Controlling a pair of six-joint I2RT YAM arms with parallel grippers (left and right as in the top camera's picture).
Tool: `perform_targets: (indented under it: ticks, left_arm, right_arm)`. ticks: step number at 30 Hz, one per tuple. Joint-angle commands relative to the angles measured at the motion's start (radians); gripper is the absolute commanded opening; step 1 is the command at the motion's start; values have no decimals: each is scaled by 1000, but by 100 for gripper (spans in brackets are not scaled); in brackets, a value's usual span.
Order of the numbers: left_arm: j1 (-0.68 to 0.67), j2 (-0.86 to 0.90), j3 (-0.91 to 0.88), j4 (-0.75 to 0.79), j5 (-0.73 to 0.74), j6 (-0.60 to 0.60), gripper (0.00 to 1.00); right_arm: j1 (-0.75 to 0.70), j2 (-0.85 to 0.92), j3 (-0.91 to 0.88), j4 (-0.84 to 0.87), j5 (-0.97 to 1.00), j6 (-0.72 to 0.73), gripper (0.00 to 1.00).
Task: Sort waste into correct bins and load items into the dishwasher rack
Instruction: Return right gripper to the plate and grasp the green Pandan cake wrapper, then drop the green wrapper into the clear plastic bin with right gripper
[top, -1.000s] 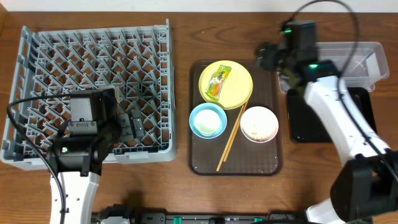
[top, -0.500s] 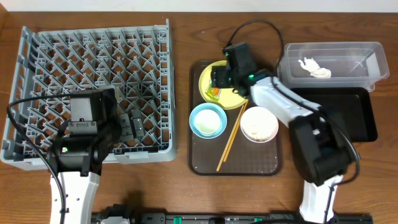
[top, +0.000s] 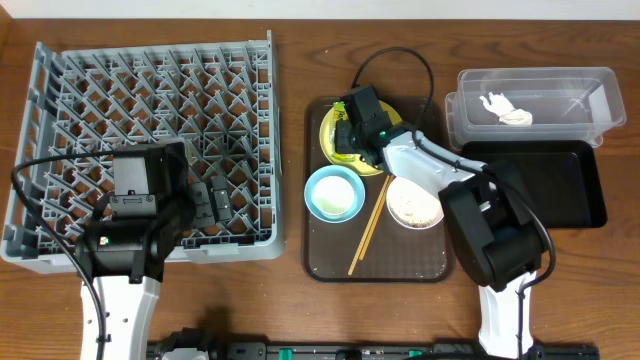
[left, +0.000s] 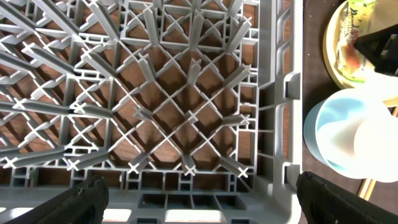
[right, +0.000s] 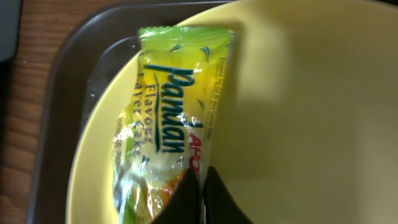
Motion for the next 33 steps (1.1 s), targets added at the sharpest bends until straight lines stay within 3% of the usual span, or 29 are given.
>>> perform_targets:
  ticks: [1,11,16,23,24,25,28,29,31,33]
  left_arm:
    - [-2,3,25,-1,3,13,98]
    - [-2,3,25,6,2,13,98]
    - [-2,3,25,6,3,13,98]
    - [-2,3,25,6,3,13,98]
    - [-2,3,25,6,3,13,98]
    - [-2,3,25,6,3,13,98]
    - [-2,3,25,6,3,13,98]
    - [-2,3,25,6,3,13,98]
    - [-2,3,25,6,3,13,98]
    - [-2,3,25,6,3,13,98]
  right_arm:
    - [-50,-94,4,-18,26,-47,1]
    - [-264,-395,4,-153,91,-112,1]
    - [-395,-434,4,-305,246,24,1]
    - [-551,-388,-2,-389,230,140,1]
    - [-560,-383,-2,-388,222,140,5]
    - [-566,-378,-2,-382,211,140,17]
    - [-574,-379,-2,-355,170,138,62]
    - [-574,-384,-2,-347,155,123,73]
    - [-573,-396,-1,-333,119,57,82]
    - [-571,-414,-1,-332,82,5,81]
